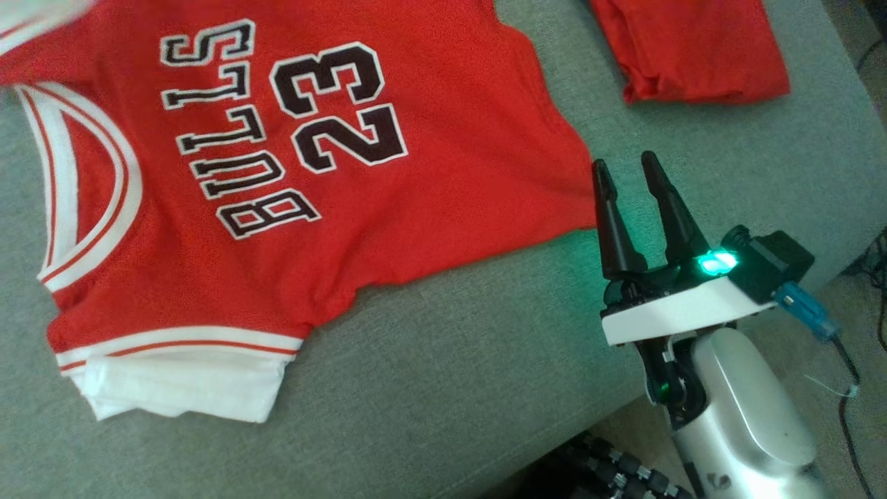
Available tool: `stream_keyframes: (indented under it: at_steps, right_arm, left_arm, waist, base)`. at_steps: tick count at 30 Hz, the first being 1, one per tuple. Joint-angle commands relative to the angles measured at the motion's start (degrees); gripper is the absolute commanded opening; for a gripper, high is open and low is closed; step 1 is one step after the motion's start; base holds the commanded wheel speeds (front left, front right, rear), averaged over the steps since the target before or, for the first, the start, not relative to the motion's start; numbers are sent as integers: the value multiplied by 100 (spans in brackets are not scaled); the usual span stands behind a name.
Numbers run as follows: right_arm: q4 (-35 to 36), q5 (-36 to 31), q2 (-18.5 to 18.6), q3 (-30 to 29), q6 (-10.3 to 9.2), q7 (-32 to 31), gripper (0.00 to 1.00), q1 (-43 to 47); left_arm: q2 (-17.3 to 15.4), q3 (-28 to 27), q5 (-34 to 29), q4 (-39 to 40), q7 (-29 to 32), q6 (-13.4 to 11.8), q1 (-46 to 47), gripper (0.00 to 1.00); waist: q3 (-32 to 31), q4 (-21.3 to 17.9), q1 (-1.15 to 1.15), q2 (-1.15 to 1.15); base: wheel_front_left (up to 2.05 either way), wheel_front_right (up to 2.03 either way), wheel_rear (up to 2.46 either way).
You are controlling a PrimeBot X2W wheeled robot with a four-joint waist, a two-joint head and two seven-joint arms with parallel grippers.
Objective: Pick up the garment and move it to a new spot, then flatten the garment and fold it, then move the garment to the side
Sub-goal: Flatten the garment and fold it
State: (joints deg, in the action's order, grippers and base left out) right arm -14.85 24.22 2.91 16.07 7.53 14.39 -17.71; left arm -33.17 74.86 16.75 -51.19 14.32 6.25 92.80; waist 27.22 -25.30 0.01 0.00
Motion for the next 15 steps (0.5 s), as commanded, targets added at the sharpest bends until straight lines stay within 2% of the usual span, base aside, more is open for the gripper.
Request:
stream_keyframes:
  at_steps: [1, 8, 15]
  right_arm:
    - [156, 8, -3, 82, -4, 61, 100, -32]
    - [144, -197, -3, -67, -4, 61, 100, -91]
    - [214, -552, -3, -502, -4, 61, 100, -1]
  left_arm:
    - [14, -238, 5, -59, -185, -211, 332, 100]
    - [515, -646, 339, -415, -1200, -879, 163, 100]
    - [888, -1378, 1227, -407, -2285, -1146, -487, 100]
  waist:
    - [-7, 56, -1, 0]
    - [-166, 432, -1, 0]
    - [-647, 1038, -1, 0]
  base:
    - [0, 0, 0]
    - [0, 0, 0]
    - [0, 0, 0]
